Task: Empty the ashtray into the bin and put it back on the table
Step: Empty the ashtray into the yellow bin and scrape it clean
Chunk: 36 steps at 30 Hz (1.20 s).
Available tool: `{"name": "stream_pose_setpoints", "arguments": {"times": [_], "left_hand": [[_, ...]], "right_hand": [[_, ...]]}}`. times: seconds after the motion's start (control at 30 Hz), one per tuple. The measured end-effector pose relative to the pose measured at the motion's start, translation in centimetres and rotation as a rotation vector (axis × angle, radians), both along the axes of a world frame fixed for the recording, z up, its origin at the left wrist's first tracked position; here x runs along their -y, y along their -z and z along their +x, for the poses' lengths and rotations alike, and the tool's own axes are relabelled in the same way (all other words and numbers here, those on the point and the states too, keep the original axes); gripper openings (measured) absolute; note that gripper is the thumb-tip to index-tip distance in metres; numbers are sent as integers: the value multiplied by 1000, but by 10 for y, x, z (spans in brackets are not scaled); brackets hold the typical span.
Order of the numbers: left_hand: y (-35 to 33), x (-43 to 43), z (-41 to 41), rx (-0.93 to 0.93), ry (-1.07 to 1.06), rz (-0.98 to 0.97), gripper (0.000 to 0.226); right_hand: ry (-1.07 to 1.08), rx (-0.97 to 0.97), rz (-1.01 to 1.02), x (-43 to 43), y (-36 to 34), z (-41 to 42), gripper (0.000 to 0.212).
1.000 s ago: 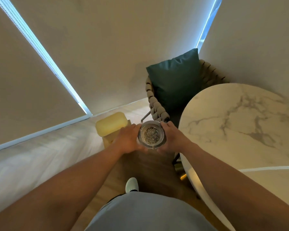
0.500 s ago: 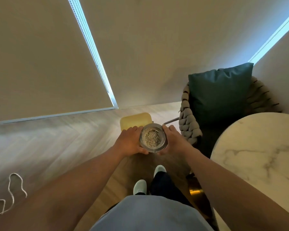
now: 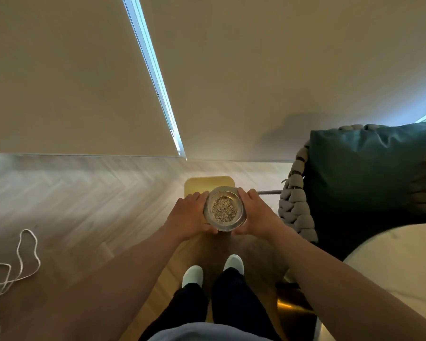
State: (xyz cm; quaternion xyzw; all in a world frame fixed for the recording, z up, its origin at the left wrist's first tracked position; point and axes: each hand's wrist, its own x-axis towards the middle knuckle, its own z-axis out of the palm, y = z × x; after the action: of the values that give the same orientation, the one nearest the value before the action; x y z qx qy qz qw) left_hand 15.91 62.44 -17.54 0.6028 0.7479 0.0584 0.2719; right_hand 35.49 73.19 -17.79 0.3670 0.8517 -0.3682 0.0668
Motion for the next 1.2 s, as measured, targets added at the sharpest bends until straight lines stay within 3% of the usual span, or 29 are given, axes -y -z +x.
{"name": "stream_pose_setpoints", "arguments": {"times": [0.37, 0.47, 0.63, 0.93, 1.2], "left_hand": [[108, -44, -56, 47, 9, -16, 111], [145, -50, -66, 74, 4, -2, 110], [210, -63, -80, 95, 4, 5, 111], [280, -95, -106, 106, 49, 48, 111], [312, -109, -116, 99, 106, 22, 112]], "right_hand": [[101, 60, -128, -32, 100, -58, 131], [184, 36, -201, -40, 133, -67, 112], [344, 25, -244, -59, 187, -83, 47], [602, -100, -417, -107, 249, -98, 31], [622, -80, -587, -137, 278, -108, 10]]}}
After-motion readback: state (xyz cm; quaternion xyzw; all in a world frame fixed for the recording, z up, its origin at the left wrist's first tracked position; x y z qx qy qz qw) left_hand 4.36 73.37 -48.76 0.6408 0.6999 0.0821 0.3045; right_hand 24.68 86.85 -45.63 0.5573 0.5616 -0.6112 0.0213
